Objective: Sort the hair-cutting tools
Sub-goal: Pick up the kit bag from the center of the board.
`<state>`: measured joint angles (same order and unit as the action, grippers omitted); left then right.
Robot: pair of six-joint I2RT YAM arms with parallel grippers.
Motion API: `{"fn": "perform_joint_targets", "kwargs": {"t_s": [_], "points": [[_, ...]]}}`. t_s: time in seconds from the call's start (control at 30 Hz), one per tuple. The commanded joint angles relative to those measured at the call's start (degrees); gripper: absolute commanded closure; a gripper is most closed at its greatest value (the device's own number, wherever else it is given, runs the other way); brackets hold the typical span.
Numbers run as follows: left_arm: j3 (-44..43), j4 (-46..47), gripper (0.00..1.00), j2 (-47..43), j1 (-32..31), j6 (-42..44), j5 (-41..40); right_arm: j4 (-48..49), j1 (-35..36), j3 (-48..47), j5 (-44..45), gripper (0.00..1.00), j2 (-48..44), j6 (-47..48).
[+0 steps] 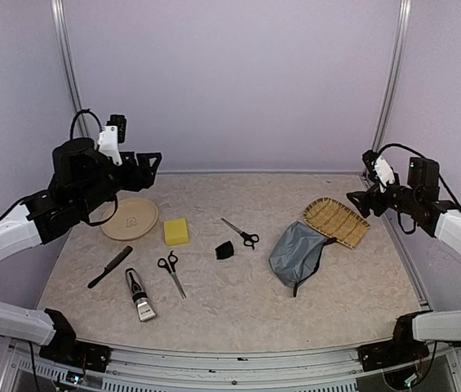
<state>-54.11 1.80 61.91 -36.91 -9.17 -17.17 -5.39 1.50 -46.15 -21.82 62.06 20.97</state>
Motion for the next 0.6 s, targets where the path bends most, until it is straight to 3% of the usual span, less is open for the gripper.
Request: {"fn": "perform_joint_targets", "kwargs": {"t_s": [0.0, 0.2, 0.27, 0.37, 0.57], "points": [[-5.1, -6.4, 0.27, 6.6, -11.5, -1.6, -0.7, -7.7, -0.8, 0.9, -10.6, 0.12, 0.2, 19.5], [-10.1, -7.3, 0.38, 20.8, -26.6, -4.4, 1.9, -24.4, -0.9, -2.5, -12.6, 0.39, 8.6, 42.6], [-12.1, -7.2, 0.4, 26.4, -30.6, -4.6, 3.4, -29.1, -1.0, -4.3, -11.0, 0.44, 12.3, 47.0], [-15.0, -6.1, 0.4, 33.9, -33.3, -5.7, 10.3, -30.4, -1.0, -4.9, -8.1, 0.39, 15.8, 49.9], [-21.1, -3.0, 0.39, 46.4, -36.4, -10.5, 12.4, -23.9, -0.2, -4.3, -6.1, 0.33, 18.5, 51.0]]}}
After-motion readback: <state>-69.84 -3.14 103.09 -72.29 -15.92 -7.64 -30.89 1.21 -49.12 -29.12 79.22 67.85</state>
